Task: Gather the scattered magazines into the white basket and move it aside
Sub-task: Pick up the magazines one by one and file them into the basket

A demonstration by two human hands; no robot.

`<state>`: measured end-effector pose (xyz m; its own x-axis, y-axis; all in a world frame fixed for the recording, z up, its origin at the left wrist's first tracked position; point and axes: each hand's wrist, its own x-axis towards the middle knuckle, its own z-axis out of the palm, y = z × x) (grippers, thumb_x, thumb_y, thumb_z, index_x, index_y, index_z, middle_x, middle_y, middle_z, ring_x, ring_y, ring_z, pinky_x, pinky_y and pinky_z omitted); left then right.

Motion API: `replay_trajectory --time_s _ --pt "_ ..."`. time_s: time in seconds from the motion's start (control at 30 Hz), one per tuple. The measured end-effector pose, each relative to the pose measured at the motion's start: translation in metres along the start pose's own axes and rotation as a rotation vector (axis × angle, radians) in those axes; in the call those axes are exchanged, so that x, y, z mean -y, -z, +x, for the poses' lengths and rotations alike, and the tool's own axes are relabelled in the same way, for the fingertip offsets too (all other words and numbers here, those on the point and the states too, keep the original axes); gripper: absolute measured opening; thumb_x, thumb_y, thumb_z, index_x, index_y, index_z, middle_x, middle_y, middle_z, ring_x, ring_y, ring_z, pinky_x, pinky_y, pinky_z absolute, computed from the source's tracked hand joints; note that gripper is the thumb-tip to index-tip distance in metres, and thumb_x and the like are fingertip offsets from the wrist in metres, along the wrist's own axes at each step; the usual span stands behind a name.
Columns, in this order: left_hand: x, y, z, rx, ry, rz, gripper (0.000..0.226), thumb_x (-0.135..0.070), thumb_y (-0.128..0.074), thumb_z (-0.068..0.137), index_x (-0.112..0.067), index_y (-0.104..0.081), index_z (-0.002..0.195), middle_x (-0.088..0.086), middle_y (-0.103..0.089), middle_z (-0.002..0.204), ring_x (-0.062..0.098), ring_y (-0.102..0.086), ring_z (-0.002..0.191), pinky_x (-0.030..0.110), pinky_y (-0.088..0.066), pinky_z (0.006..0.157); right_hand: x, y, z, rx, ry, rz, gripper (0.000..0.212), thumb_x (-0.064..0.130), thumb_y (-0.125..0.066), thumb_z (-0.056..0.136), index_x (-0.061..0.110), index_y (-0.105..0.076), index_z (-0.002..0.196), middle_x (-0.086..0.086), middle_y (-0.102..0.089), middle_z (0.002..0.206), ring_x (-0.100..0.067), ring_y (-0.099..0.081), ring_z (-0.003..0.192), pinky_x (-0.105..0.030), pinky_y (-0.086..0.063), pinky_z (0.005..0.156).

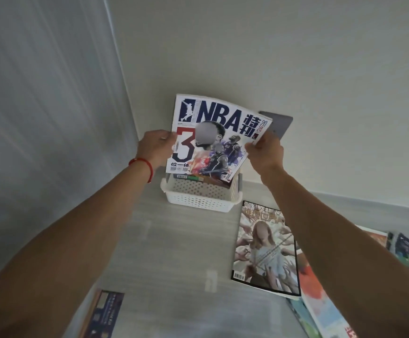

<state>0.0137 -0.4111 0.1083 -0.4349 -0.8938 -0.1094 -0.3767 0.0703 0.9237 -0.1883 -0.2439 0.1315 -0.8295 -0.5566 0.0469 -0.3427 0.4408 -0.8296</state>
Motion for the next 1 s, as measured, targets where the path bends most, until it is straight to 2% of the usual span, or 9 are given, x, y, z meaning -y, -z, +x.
replay_trajectory --time_s 0.17,0.3,0.4,0.47,0.63,0.7,0.8,0.9,1.0 --pt "-0.009 -0.011 0.015 0.009 0.004 -0.013 0.022 -0.040 -0.062 0.097 -0.029 -0.071 0.080 0.002 -0.078 0.096 0.023 -0.077 0.083 0.043 -0.063 0.087 -0.019 -0.002 0.015 -0.037 -0.053 0.051 0.031 0.008 -0.065 0.087 0.026 -0.068 0.111 0.009 -0.072 0.090 -0.021 -0.074 0.084 -0.046 -0.063 0.081" --pt "0.002 -0.021 0.020 0.003 0.041 -0.015 0.025 -0.040 -0.060 0.097 -0.028 -0.069 0.077 0.003 -0.078 0.096 0.024 -0.076 0.087 0.044 -0.062 0.089 -0.030 -0.007 0.023 -0.037 -0.063 0.103 0.028 0.009 -0.068 0.086 0.030 -0.069 0.104 0.009 -0.075 0.090 -0.020 -0.074 0.086 -0.046 -0.062 0.084" --pt "0.019 -0.026 0.019 -0.030 0.044 -0.026 0.019 -0.041 -0.061 0.096 -0.028 -0.070 0.086 0.005 -0.077 0.102 0.024 -0.077 0.085 0.044 -0.061 0.090 -0.045 -0.020 0.022 -0.025 -0.089 0.080 0.020 0.009 -0.066 0.087 0.022 -0.072 0.101 0.003 -0.075 0.090 -0.026 -0.073 0.086 -0.049 -0.061 0.083" --pt "0.021 -0.029 0.022 -0.045 0.044 -0.056 0.024 -0.038 -0.064 0.096 -0.015 -0.071 0.101 0.007 -0.076 0.105 0.024 -0.078 0.079 0.044 -0.063 0.085 -0.050 -0.025 0.023 -0.047 -0.117 0.088 0.019 0.008 -0.064 0.087 0.024 -0.071 0.095 0.006 -0.072 0.082 -0.030 -0.073 0.083 -0.050 -0.061 0.081" --pt "0.015 -0.039 0.026 -0.027 0.038 -0.043 0.029 -0.036 -0.059 0.099 -0.010 -0.066 0.110 0.008 -0.074 0.111 0.024 -0.079 0.077 0.043 -0.064 0.082 -0.052 -0.022 0.037 -0.094 -0.091 0.055 0.023 0.010 -0.065 0.089 0.017 -0.073 0.110 0.001 -0.074 0.090 -0.027 -0.073 0.082 -0.045 -0.062 0.081" --pt "0.023 -0.039 0.026 -0.015 0.046 -0.034 0.032 -0.041 -0.058 0.098 -0.012 -0.065 0.112 0.007 -0.074 0.112 0.023 -0.078 0.081 0.043 -0.064 0.084 -0.052 -0.021 0.035 -0.088 -0.056 0.038 0.022 0.011 -0.066 0.089 0.017 -0.074 0.108 0.001 -0.074 0.089 -0.026 -0.073 0.081 -0.045 -0.062 0.080" --pt "0.041 -0.037 0.029 -0.019 0.062 0.075 0.037 -0.051 -0.052 0.094 -0.018 -0.065 0.105 0.005 -0.074 0.108 0.024 -0.076 0.090 0.045 -0.062 0.088 -0.052 -0.028 0.032 -0.045 -0.022 0.008 0.012 0.011 -0.066 0.089 0.010 -0.073 0.098 -0.003 -0.074 0.085 -0.028 -0.072 0.083 -0.042 -0.061 0.079" --pt "0.046 -0.037 0.032 -0.022 0.055 0.209 0.043 -0.042 -0.046 0.103 -0.006 -0.066 0.089 0.013 -0.076 0.092 0.029 -0.074 0.087 0.046 -0.060 0.086 -0.053 -0.041 0.029 -0.020 0.016 -0.035 0.011 0.012 -0.063 0.091 0.006 -0.072 0.091 -0.007 -0.073 0.084 -0.027 -0.065 0.078 -0.033 -0.051 0.071" --pt "0.039 -0.045 0.031 -0.037 0.050 0.274 0.039 -0.030 -0.049 0.103 -0.008 -0.056 0.072 0.016 -0.072 0.083 0.033 -0.068 0.083 0.033 -0.052 0.074 -0.052 -0.046 0.025 -0.058 0.009 -0.024 0.019 0.009 -0.056 0.093 0.007 -0.074 0.097 -0.007 -0.077 0.094 -0.026 -0.069 0.086 -0.033 -0.056 0.078"
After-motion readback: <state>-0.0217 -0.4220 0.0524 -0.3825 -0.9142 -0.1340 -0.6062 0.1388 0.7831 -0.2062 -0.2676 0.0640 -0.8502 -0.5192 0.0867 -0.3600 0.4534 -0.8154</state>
